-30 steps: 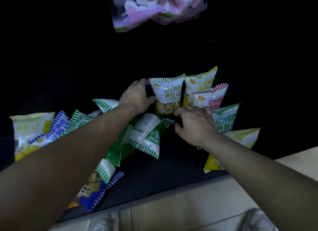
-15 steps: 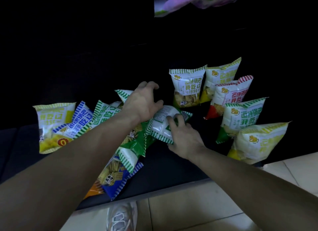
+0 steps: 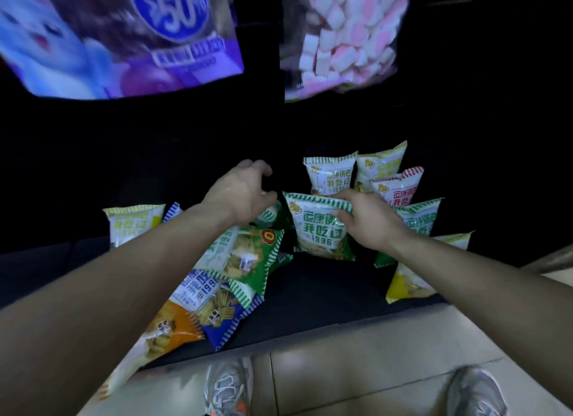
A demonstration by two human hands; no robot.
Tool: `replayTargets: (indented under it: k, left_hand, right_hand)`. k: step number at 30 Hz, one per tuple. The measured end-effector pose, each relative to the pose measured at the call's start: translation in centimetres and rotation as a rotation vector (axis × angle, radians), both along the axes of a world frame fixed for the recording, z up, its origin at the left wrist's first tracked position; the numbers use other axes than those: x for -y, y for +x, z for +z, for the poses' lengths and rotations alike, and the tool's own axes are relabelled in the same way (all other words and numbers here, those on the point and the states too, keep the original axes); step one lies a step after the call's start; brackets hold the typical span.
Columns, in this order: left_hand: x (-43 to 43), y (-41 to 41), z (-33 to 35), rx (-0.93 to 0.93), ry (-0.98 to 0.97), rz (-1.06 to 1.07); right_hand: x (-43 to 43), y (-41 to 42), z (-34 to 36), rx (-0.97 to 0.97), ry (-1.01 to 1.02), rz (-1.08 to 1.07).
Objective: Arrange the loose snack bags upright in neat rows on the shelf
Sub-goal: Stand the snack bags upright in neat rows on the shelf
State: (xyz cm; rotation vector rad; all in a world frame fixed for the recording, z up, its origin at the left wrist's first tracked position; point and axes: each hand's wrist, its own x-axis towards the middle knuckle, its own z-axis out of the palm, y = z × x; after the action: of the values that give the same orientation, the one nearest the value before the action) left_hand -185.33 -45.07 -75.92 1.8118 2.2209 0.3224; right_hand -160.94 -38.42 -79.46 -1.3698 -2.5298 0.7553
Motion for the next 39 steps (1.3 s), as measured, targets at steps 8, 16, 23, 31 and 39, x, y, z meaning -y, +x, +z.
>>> replayTargets:
  k: [8, 16, 23, 31, 39]
  left_hand:
    - [5.7, 3.0, 3.5, 0.079, -0.138, -0.047]
    - [8.5, 8.8, 5.7, 0.413, -0.010, -0.063]
    - [6.9, 10.6, 6.8, 0.167, 0.075, -0.180]
    - [5.3, 11.0, 3.9, 0.092, -0.139, -0.207]
    - [0.7, 9.0, 0.2, -0.045, -0.039, -0.010]
  right_hand:
    - [3.5, 4.4, 5.1, 0.011, -0.057, -0.064]
    - [6.3, 7.9, 7.6, -0.100, -0.130, -0.106]
    - [6.1, 8.5, 7.6, -0.115, -0.127, -0.005]
    - [5.6, 8.6, 6.7, -0.153, -0.149, 0.023]
    - [2.8, 12.6, 4.2, 0.027, -0.049, -0.151]
